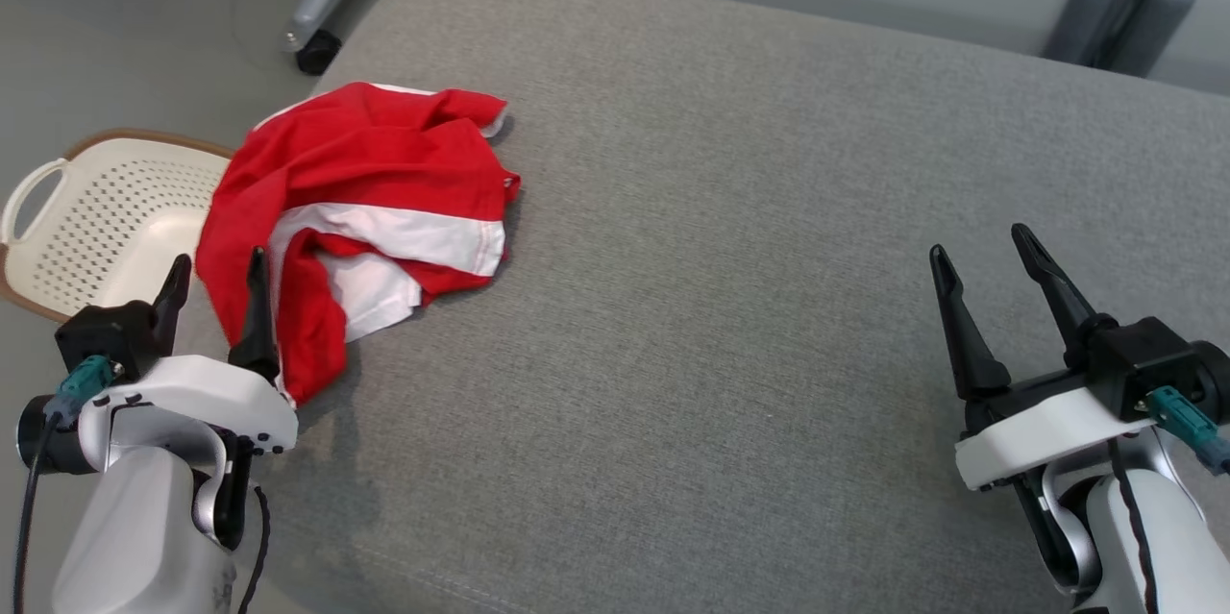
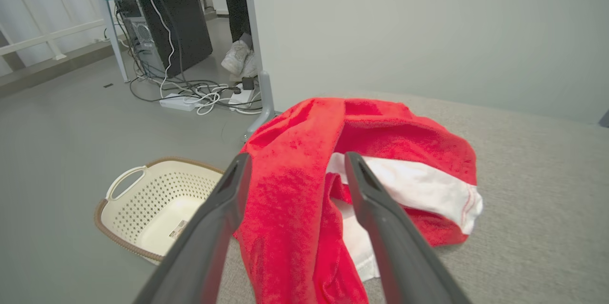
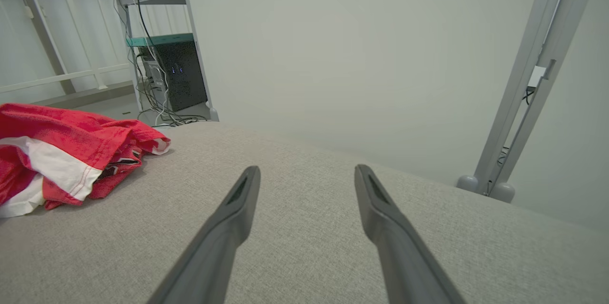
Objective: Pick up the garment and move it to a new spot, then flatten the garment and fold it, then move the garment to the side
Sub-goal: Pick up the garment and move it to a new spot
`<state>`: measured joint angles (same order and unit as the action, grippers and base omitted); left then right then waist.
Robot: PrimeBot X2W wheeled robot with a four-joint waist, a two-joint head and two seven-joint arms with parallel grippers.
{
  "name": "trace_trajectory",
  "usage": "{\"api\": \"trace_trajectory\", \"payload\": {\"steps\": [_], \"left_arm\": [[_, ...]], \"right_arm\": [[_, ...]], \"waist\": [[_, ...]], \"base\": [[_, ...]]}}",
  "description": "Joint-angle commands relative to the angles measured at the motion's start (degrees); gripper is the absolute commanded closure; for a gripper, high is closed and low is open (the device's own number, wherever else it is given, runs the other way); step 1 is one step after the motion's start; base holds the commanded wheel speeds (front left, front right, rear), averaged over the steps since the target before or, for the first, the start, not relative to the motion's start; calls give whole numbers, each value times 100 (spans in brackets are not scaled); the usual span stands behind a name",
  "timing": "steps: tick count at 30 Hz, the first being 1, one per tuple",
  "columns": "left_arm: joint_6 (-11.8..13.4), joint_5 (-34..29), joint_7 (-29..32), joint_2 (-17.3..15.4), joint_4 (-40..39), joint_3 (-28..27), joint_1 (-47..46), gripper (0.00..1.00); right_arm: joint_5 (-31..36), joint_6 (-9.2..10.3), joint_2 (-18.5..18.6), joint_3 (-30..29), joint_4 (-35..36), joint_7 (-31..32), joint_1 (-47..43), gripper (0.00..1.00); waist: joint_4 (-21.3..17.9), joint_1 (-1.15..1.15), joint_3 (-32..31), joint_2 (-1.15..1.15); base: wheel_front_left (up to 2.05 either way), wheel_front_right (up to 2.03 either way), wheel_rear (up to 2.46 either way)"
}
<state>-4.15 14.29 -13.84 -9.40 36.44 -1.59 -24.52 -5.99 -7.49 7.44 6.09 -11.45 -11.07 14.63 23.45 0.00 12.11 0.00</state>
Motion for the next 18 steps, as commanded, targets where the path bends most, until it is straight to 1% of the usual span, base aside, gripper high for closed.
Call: {"api": "trace_trajectory", "payload": {"steps": [1,2,3,8,9,10,11,14,18], "left_arm": [[-61,59,142,-129,484,-4,-309,0],[-94,114,209,-160,705,-4,-427,0],[-94,114,209,-160,705,-4,-427,0],[-139,250,529,-389,1739,-73,-872,0],[-155,291,543,-434,1877,-103,-954,37],[-174,357,501,-467,1992,-154,-1041,78],[-181,409,438,-492,2071,-194,-1106,100],[-217,487,225,-514,2168,-226,-1203,100],[-263,424,7,-562,1908,-121,-1286,100]], "right_arm": [[19,-1,60,-36,75,42,81,0],[17,-1,68,-52,99,55,95,0],[17,-1,68,-52,99,55,95,0],[-4,-1,44,-152,145,22,64,0],[-7,-1,24,-164,148,7,55,0],[-7,-1,5,-172,145,-8,44,0],[-10,-1,-11,-195,140,-20,25,0],[-16,-1,-48,-291,100,-66,-67,0],[-35,-1,-119,-367,35,-104,-188,0]], "waist": [[-393,0,403,0],[-447,0,458,0],[-447,0,458,0],[-649,0,624,0],[-681,0,637,0],[-706,0,642,0],[-719,0,638,0],[-704,0,573,0],[-653,0,401,0]], "base": [[0,0,0],[0,0,0],[0,0,0],[0,0,0],[0,0,0],[0,0,0],[0,0,0],[0,0,0],[0,0,0]]}}
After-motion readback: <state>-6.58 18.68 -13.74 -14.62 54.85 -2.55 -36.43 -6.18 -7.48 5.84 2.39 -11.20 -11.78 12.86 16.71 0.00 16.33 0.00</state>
